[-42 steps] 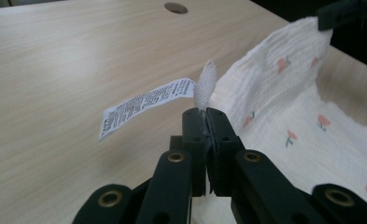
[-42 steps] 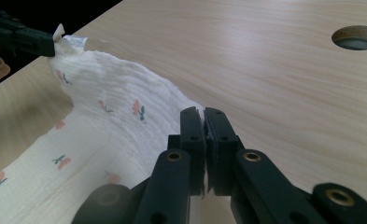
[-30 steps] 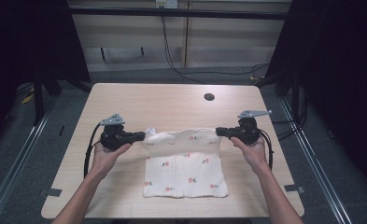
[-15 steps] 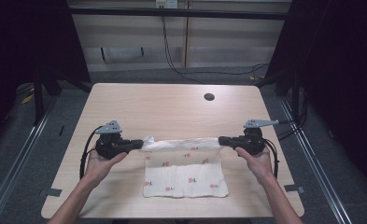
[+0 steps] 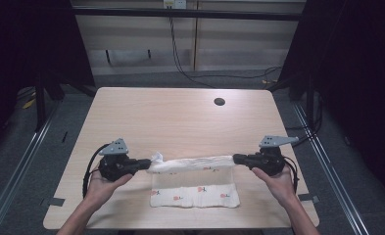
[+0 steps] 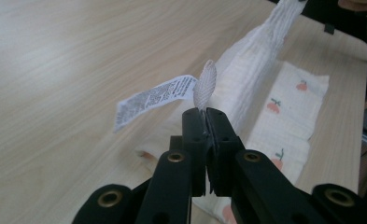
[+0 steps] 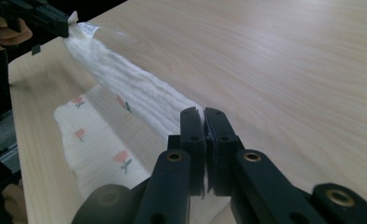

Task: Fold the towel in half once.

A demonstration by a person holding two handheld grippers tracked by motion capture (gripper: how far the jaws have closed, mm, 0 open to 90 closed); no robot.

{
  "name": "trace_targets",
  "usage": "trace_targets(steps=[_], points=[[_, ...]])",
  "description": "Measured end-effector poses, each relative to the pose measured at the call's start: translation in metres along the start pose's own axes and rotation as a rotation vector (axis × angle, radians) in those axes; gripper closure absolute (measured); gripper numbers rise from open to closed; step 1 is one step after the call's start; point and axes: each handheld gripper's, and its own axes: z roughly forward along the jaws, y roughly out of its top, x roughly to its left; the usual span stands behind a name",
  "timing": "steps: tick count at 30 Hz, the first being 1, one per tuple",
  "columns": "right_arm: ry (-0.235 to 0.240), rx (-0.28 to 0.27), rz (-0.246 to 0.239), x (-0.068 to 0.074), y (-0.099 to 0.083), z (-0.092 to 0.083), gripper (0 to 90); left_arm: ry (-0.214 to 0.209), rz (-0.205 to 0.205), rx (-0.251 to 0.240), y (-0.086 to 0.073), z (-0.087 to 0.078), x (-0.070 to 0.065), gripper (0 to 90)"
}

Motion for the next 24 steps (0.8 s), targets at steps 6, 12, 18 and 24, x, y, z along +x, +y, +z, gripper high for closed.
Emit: trace_targets(steps=[6,12,18,24], points=[[0.017,0.059,0.006,0.007,-0.024,0.005,87.1,-0.006,0.009,0.03,-0.008,0.006,-0.002,87.4],[0.037,0.069,-0.009,0.019,-0.034,0.002,86.4,-0.019,0.012,0.054,-0.016,0.001,-0.004,87.1],[0.008,0.162,-0.029,0.023,-0.047,0.009,86.7,-0.045,0.034,0.112,-0.029,0.012,-0.015,87.1],[0.011,0.175,-0.034,0.024,-0.052,0.01,86.4,-0.056,0.045,0.131,-0.034,0.015,-0.021,86.6]])
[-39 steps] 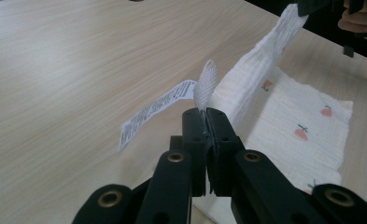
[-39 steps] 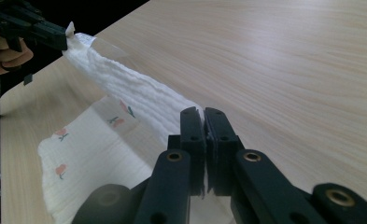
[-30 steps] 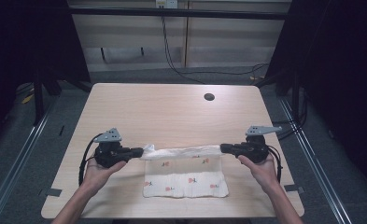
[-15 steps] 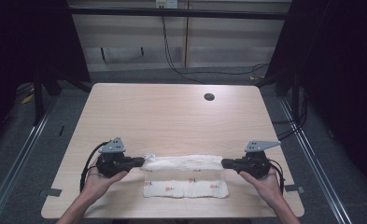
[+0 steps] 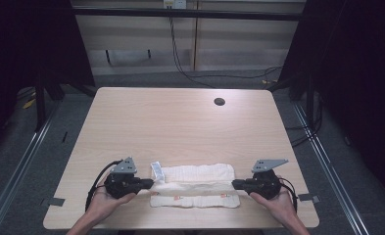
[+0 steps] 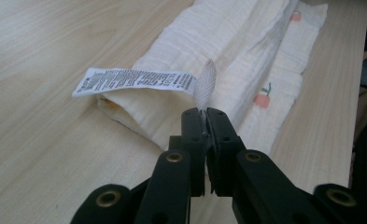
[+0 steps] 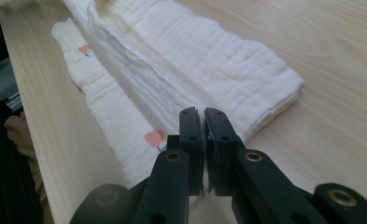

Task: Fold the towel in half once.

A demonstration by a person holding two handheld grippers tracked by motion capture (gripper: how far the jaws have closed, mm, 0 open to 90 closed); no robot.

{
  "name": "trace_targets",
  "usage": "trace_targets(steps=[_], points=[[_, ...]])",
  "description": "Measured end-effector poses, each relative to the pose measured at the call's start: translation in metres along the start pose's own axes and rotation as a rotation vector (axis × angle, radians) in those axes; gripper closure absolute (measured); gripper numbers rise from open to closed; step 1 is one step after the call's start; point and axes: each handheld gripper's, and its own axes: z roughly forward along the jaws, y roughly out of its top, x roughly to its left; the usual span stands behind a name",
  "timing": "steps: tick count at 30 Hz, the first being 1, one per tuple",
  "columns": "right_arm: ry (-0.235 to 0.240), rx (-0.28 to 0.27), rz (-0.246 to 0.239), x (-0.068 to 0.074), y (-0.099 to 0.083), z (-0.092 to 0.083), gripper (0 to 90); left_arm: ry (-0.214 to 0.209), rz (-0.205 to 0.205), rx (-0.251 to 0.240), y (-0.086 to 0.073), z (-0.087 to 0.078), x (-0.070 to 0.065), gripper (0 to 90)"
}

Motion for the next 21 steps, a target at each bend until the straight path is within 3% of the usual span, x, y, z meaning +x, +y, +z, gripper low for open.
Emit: trace_targets(steps=[3,10,15,21], points=[[-0.023,0.025,-0.023,0.005,-0.003,0.001,85.1,0.0,0.006,0.003,-0.002,0.002,-0.003,86.1],[0.001,0.036,-0.005,0.007,-0.012,0.001,84.1,-0.021,0.041,0.047,-0.008,0.005,-0.012,84.7],[0.001,0.05,-0.006,0.007,-0.015,0.002,75.8,-0.018,0.025,0.033,-0.01,0.001,-0.012,78.1],[0.019,0.002,0.007,0.009,-0.013,-0.007,64.4,-0.029,0.0,-0.017,-0.011,-0.012,-0.006,74.2]])
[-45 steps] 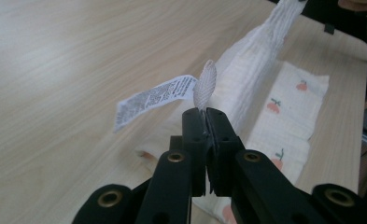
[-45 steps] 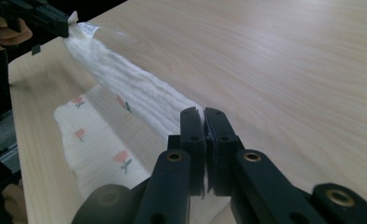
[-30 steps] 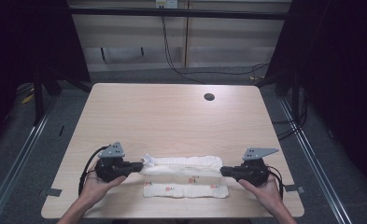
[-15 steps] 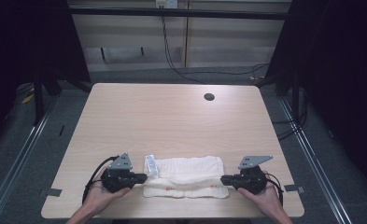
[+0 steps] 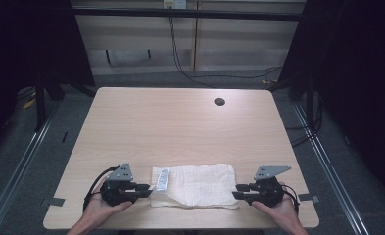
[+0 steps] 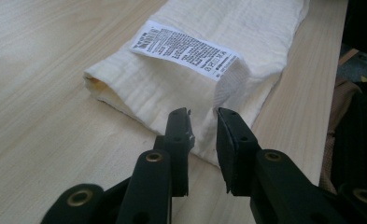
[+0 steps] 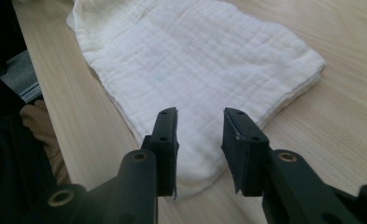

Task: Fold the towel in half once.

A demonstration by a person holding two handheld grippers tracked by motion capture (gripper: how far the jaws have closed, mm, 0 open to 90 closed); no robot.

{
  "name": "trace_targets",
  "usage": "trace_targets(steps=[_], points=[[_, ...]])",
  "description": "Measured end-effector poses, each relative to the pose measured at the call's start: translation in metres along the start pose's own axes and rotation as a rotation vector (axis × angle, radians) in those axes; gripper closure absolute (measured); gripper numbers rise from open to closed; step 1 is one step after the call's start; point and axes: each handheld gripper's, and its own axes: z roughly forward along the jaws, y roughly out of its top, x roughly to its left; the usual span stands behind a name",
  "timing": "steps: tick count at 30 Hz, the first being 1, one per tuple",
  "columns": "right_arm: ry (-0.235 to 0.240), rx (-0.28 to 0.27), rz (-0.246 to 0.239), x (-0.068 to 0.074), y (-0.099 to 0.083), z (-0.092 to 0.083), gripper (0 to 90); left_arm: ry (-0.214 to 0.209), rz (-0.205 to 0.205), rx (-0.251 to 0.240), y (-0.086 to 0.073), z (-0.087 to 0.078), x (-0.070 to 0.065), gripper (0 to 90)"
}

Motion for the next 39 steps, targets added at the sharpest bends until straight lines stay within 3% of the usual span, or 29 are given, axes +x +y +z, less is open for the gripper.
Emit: trace_targets(steps=[5,8,13,14,19,20,24,26,30,34,37,38,39], points=[[-0.032,-0.046,0.012,-0.001,0.002,-0.008,60.4,0.006,-0.015,-0.035,0.001,-0.009,0.004,73.2],[-0.043,-0.03,0.025,-0.004,0.001,-0.003,59.2,0.021,-0.027,-0.039,0.002,-0.007,0.008,73.2],[-0.057,0.008,0.031,-0.006,0.005,0.01,56.8,0.033,-0.012,-0.018,0.011,0.003,0.009,71.5],[-0.106,0.028,0.062,-0.009,0.009,0.016,55.1,0.027,-0.021,-0.008,0.016,0.01,0.011,71.3],[-0.15,0.022,0.104,-0.022,0.014,0.024,53.6,0.018,0.012,0.059,0.023,0.033,0.014,70.7],[-0.161,0.018,0.106,-0.023,0.015,0.026,53.7,0.033,0.019,0.059,0.025,0.038,0.016,70.8],[-0.188,0.02,0.093,-0.033,0.023,0.031,54.8,0.053,0.002,0.046,0.035,0.044,0.031,70.2],[-0.183,-0.003,0.111,-0.039,0.03,0.032,56.3,0.065,-0.029,0.036,0.037,0.046,0.037,71.9],[-0.215,0.02,0.09,-0.049,0.044,0.045,58.1,0.075,-0.027,0.105,0.031,0.058,0.039,72.3],[-0.204,0.028,0.095,-0.055,0.043,0.054,57.8,0.066,-0.044,0.1,0.029,0.057,0.041,70.8],[-0.193,0.042,0.083,-0.055,0.041,0.057,62.8,0.069,-0.035,0.105,0.029,0.058,0.04,68.3],[-0.207,0.046,0.071,-0.054,0.042,0.058,66.9,0.061,-0.048,0.098,0.029,0.059,0.039,68.3],[-0.224,0.045,0.064,-0.054,0.042,0.059,77.7,0.055,-0.052,0.099,0.029,0.06,0.038,66.7]])
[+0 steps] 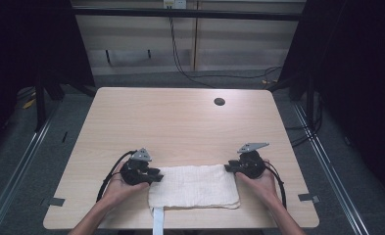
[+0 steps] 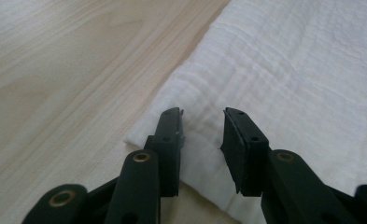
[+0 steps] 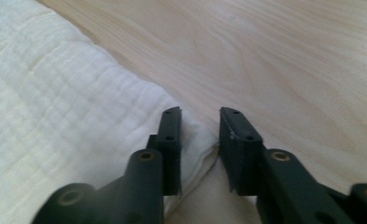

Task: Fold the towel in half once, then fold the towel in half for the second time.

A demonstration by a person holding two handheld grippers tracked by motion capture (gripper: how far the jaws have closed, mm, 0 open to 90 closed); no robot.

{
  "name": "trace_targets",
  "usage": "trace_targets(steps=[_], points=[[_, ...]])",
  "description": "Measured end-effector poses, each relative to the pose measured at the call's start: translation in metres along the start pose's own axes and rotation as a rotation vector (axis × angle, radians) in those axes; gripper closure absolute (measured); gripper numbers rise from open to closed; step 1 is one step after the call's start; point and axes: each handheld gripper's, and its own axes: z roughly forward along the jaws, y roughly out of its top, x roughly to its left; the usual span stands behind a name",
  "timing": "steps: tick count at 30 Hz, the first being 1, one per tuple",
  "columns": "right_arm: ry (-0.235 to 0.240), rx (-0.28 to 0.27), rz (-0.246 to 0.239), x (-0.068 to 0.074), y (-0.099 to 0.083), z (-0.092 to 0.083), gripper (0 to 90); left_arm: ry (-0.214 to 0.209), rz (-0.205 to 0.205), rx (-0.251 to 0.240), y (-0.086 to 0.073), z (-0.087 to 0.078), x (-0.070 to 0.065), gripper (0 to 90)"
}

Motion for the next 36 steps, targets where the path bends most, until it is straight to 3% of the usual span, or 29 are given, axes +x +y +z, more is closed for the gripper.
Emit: trace_targets(steps=[2,3,4,5,9,10,12,16,17,18,19,20,21,22,23,24,25,27,29,32,36], points=[[-0.002,0.003,0.005,0.0,0.0,0.0,80.8,-0.009,0.008,0.008,0.002,0.002,-0.002,66.8],[0.006,0.007,0.007,-0.001,0.0,-0.001,83.9,0.006,-0.014,0.018,0.006,0.004,-0.002,66.8],[-0.011,0.003,-0.001,-0.003,0.0,-0.002,86.7,-0.002,-0.01,0.027,0.009,0.006,-0.004,66.6],[-0.017,0.004,0.003,-0.005,0.0,-0.002,87.1,0.003,0.012,0.032,0.012,0.01,-0.006,66.5],[-0.012,-0.001,0.025,-0.012,-0.001,-0.004,87.4,-0.013,0.007,0.035,0.017,0.01,0.0,66.2],[-0.04,-0.01,0.041,-0.018,0.001,-0.003,87.3,-0.036,-0.008,0.015,0.02,0.011,0.003,65.2],[-0.042,-0.01,0.047,-0.02,0.002,-0.002,87.0,-0.029,-0.004,0.014,0.023,0.01,0.005,64.9],[-0.063,-0.044,0.082,-0.028,0.009,-0.006,66.5,-0.017,-0.008,-0.008,0.032,0.005,0.012,62.2],[-0.063,-0.044,0.082,-0.028,0.009,-0.006,66.5,-0.027,-0.025,-0.035,0.031,0.003,0.014,62.2],[-0.083,-0.084,0.085,-0.027,0.013,-0.021,62.2,-0.024,-0.052,-0.073,0.027,-0.003,0.019,61.3],[-0.083,-0.084,0.085,-0.027,0.013,-0.021,62.2,-0.024,-0.052,-0.073,0.027,-0.003,0.019,60.6],[-0.053,-0.131,0.09,-0.023,0.021,-0.034,60.7,-0.015,-0.058,-0.079,0.023,-0.009,0.023,59.1],[-0.053,-0.131,0.09,-0.023,0.021,-0.034,60.7,-0.015,-0.058,-0.079,0.023,-0.009,0.023,58.9],[0.007,-0.162,0.087,-0.015,0.024,-0.038,59.6,-0.01,-0.075,-0.084,0.017,-0.013,0.026,57.4],[0.007,-0.162,0.087,-0.015,0.024,-0.038,59.6,-0.01,-0.075,-0.084,0.017,-0.013,0.026,56.0],[0.039,-0.144,0.052,-0.002,0.026,-0.035,57.8,0.002,-0.069,-0.069,0.014,-0.014,0.026,53.7],[0.074,-0.138,0.048,0.004,0.027,-0.033,57.2,0.007,-0.074,-0.074,0.009,-0.014,0.026,52.2],[0.098,-0.135,0.045,0.008,0.027,-0.031,55.9,-0.004,-0.082,-0.086,0.007,-0.015,0.027,51.1],[0.14,-0.132,0.014,0.023,0.03,-0.027,54.6,-0.003,-0.106,-0.103,0.006,-0.016,0.029,50.1],[0.192,-0.117,-0.046,0.045,0.033,-0.019,52.9,0.012,-0.094,-0.109,0.009,-0.017,0.029,47.3],[0.277,-0.079,-0.089,0.072,0.04,-0.007,50.9,0.023,-0.123,-0.135,0.008,-0.019,0.033,43.7]])
